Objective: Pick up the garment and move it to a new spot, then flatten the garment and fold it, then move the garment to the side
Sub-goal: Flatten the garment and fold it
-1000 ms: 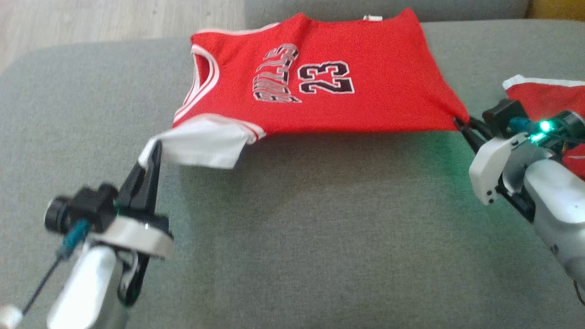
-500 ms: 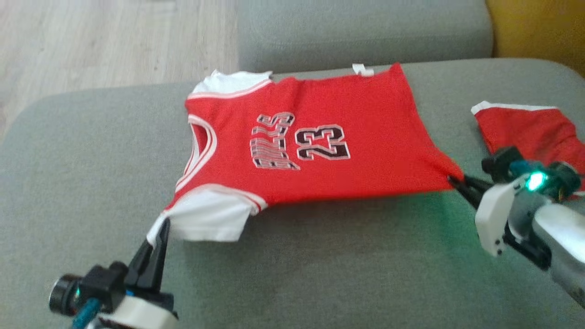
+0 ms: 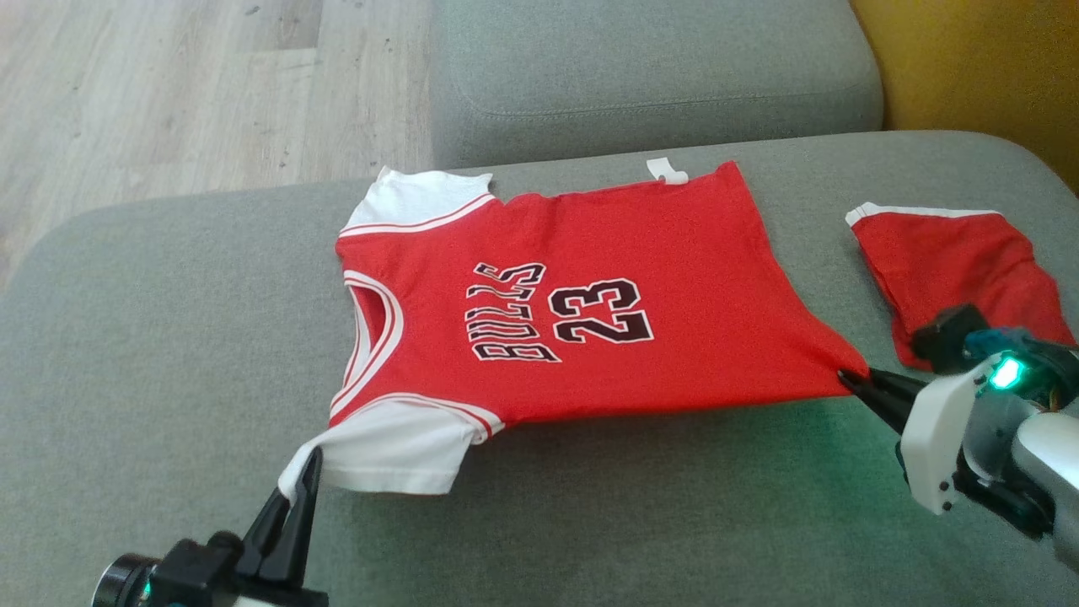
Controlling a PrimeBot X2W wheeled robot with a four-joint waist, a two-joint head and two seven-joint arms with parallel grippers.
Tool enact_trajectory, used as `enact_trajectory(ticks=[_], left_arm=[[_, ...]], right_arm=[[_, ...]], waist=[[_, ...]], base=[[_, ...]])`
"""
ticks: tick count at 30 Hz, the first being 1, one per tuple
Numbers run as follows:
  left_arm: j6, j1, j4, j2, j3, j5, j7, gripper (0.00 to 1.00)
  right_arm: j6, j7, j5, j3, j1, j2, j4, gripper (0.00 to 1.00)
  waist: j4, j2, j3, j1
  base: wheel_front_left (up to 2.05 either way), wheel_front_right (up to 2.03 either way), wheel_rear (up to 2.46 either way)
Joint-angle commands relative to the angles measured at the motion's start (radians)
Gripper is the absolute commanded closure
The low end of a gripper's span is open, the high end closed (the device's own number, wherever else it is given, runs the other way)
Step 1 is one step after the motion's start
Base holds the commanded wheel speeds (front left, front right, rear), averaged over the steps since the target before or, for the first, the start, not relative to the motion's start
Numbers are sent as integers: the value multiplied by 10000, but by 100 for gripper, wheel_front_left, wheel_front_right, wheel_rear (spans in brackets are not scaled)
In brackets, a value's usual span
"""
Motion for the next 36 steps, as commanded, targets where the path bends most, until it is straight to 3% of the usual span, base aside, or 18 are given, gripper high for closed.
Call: enact_trajectory(ticks=[1,12,27,36], left_arm=[[86,-479,-398,206,334,104,-13,100],[-141,-1346,-173,423,276,173,248,100],[-1297,-4238,1574,1048,-342,412,2079,100],[-1722,-6319,2935,1116,-943,708,2489,100]], right_arm=[[-7,-163,-62,-226,80,-323,-115,100],[-7,-305,-619,-996,-64,42,40,100],[-7,486,-1525,-1780,-1145,1053,1046,100],[-7,611,-1805,-1625,-1900,1469,1740,100]], waist=[[-6,-1,26,1],[-50,-1,667,1],[33,-1,2269,1],[99,-1,2805,1]], base=[[0,0,0],[0,0,0],[0,0,0],[0,0,0]])
